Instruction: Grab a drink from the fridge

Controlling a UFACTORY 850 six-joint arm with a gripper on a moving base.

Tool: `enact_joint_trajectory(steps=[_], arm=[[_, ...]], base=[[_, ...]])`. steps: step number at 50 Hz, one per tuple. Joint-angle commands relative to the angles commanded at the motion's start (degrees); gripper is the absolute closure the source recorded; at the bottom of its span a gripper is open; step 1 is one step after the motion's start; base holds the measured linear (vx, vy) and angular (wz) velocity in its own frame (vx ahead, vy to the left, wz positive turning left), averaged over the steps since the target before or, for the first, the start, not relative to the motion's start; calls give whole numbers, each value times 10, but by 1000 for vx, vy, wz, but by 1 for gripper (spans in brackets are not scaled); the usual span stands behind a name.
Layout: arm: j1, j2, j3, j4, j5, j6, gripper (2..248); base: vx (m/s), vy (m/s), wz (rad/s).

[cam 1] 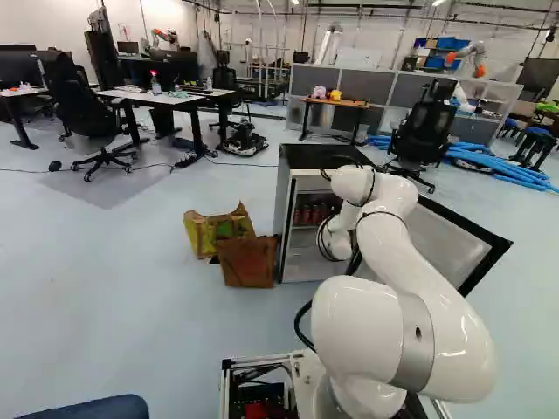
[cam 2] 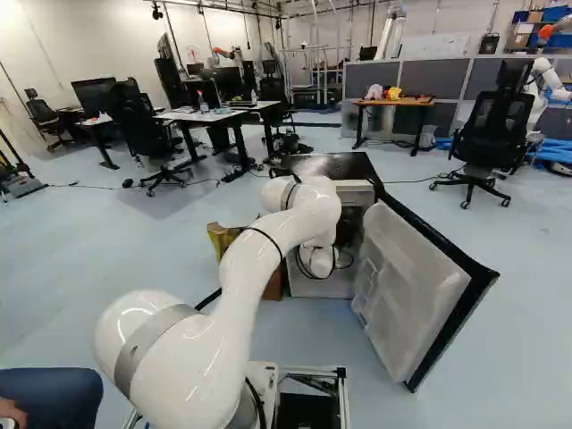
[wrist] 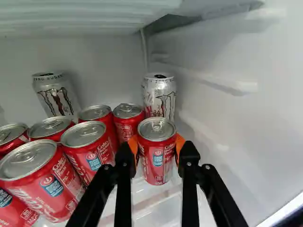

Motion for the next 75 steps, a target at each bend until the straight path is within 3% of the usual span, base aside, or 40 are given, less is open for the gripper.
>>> enact_joint_trajectory(steps=[29, 75], arm=[[-7, 50, 90, 0, 0, 0, 153], [-7, 226, 331, 0, 0, 0, 153]], base=[[0, 0, 0], [0, 0, 0]])
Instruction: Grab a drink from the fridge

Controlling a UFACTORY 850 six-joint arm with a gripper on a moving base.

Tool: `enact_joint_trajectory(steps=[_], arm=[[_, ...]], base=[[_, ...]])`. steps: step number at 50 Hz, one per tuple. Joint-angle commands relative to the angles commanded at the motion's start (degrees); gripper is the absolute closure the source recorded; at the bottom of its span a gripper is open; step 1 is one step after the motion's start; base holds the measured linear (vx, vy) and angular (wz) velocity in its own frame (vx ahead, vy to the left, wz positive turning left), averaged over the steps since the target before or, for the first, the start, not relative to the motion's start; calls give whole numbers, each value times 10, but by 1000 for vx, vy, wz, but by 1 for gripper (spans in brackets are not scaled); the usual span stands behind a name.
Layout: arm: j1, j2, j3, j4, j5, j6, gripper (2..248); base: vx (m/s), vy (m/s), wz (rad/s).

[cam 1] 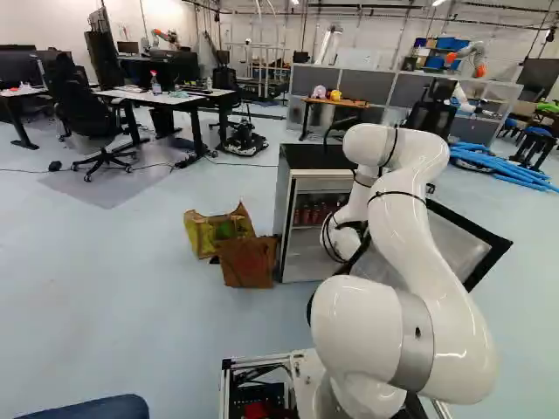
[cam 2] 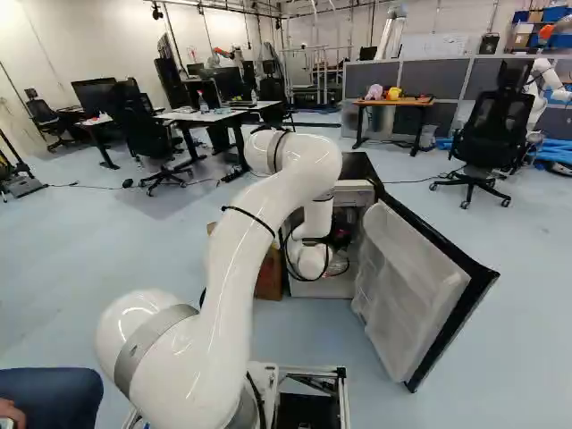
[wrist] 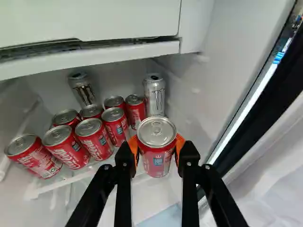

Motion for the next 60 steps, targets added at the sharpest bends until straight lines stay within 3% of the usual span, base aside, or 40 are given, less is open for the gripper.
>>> enact_joint_trajectory(steps=[29, 60], arm=[[6, 102, 124, 0, -2, 0, 153], [8, 164, 165, 0, -29, 0, 153]], base=[[0, 0, 0], [0, 0, 0]])
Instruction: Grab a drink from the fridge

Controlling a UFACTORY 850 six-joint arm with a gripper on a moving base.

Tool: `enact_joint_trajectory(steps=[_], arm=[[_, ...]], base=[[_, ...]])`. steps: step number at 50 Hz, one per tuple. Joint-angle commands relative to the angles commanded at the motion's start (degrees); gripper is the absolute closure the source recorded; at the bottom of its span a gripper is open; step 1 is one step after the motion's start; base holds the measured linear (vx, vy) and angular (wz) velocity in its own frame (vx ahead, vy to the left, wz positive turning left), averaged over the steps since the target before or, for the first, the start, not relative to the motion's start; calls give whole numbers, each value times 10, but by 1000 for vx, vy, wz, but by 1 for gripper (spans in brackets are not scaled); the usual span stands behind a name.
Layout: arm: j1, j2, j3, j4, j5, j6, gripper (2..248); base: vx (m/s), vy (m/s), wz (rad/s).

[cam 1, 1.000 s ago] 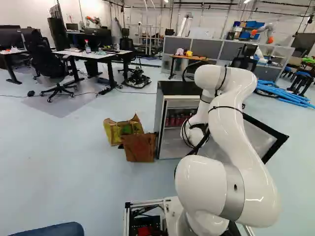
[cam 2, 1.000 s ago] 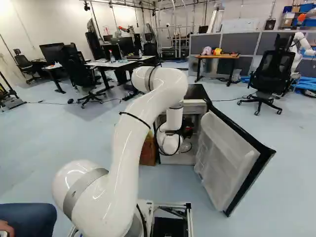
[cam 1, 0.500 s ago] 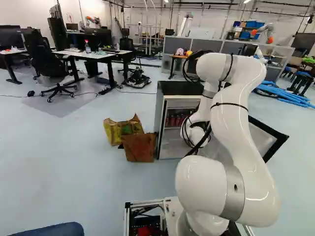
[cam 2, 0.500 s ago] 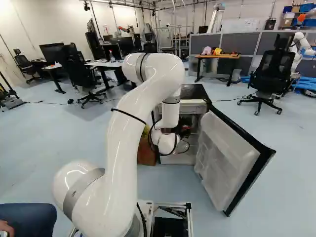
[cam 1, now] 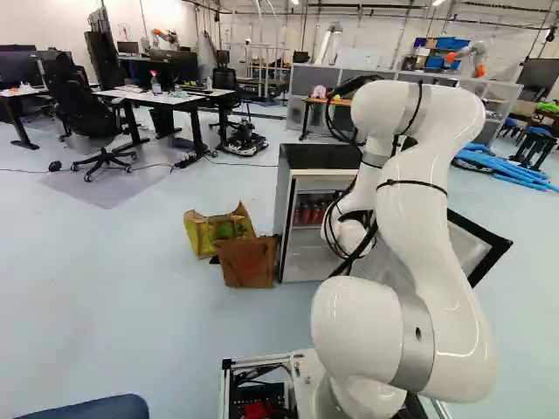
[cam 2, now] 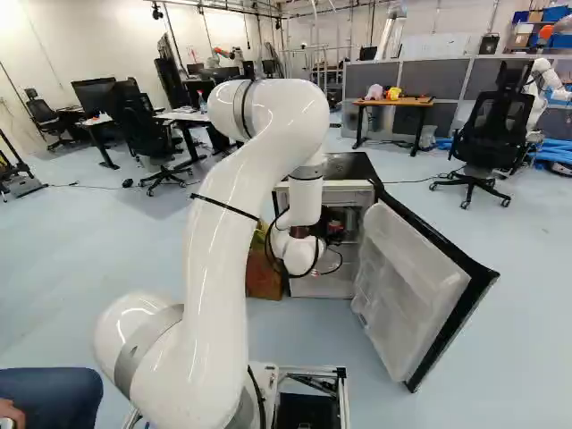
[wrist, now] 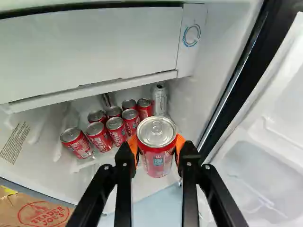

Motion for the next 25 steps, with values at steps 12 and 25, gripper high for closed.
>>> enact_joint_trajectory(steps=[12, 25], arm=[[0, 22, 11, 0, -20, 0, 153], [0, 52, 33, 0, -45, 0, 153]], base=[[0, 0, 0], [0, 0, 0]])
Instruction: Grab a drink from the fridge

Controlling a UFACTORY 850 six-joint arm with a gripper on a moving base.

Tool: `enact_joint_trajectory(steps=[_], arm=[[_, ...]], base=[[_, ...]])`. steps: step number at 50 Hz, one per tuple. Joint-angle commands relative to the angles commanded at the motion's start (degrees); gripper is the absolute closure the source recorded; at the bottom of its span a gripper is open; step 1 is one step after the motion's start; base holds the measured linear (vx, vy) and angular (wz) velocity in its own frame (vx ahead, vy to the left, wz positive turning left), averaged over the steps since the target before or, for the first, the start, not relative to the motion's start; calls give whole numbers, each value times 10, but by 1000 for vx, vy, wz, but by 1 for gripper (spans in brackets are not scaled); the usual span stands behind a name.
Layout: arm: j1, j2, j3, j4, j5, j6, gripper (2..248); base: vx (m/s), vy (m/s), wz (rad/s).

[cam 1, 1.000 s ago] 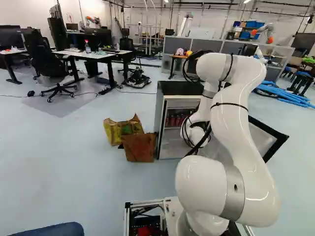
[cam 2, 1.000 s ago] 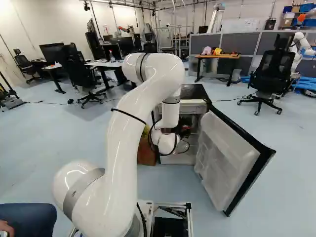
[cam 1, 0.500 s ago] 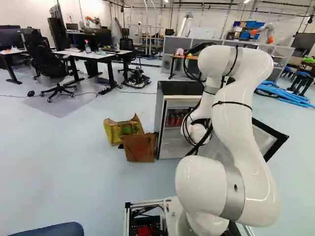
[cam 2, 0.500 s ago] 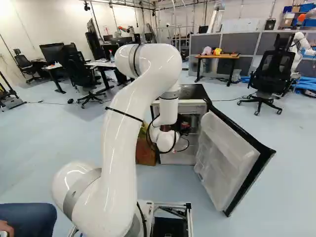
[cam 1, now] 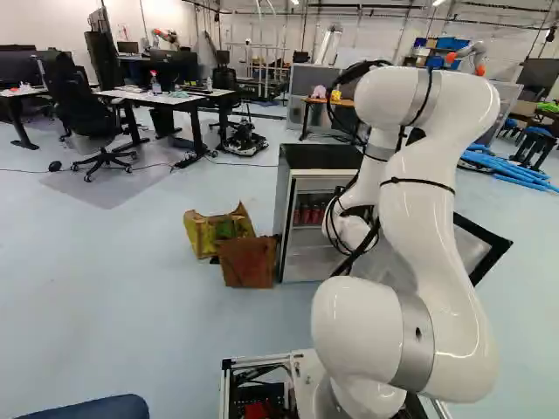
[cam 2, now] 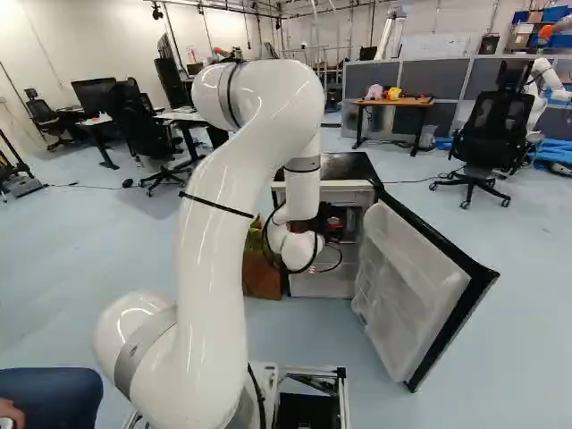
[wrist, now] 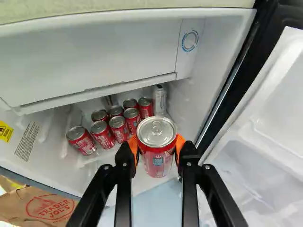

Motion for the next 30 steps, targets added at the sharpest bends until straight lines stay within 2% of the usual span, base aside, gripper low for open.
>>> enact_joint_trajectory(steps=[30], arm=[[2, 72, 50, 0, -75, 0, 153]], base=[[0, 0, 0]])
